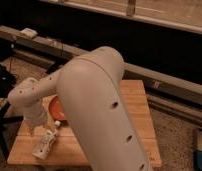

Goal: Place the bottle in the ceramic bowl

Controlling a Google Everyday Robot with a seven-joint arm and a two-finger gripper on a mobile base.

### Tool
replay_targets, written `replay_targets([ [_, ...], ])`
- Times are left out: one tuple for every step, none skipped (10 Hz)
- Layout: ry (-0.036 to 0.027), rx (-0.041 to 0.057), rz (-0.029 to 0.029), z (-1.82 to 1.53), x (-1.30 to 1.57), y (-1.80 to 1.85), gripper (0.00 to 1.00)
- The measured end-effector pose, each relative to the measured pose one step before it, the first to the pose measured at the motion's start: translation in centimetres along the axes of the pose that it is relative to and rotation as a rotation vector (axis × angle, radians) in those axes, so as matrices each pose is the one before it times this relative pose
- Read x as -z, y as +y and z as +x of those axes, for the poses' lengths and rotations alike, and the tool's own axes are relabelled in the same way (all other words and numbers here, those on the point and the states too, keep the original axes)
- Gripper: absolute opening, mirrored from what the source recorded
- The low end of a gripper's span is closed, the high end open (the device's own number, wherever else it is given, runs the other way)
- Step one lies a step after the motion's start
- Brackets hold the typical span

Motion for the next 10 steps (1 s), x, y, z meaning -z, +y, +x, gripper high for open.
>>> replay_targets([
  [0.02188,-0.00602,0.00541,-0.059,-0.98,0.108,0.65],
  [0.01468,-0.002,0.00463,-0.004,-0.776,0.217,0.65],
  [0.01747,-0.0044,0.00509,0.001,-0.715,0.185,0.65],
  [0.0177,-0.01247,0.00483,-0.201,-0.792,-0.194,0.65],
  [0.01187,-0.01168,-0.00191,-0.125,-0.428,-0.16,0.65],
  [0.00941,-0.00832,-0.00327,-0.081,-0.314,-0.054,0.65],
  [0.0111,-0.01053,-0.0027,-0.121,-0.391,-0.119,0.65],
  [0.0071,-0.00845,-0.00296,-0.11,-0.258,-0.115,0.65],
  [0.00523,-0.00532,-0.00599,-0.079,-0.264,-0.022,0.65],
  [-0.00014,-0.00268,-0.01796,-0.159,-0.193,-0.156,0.65],
])
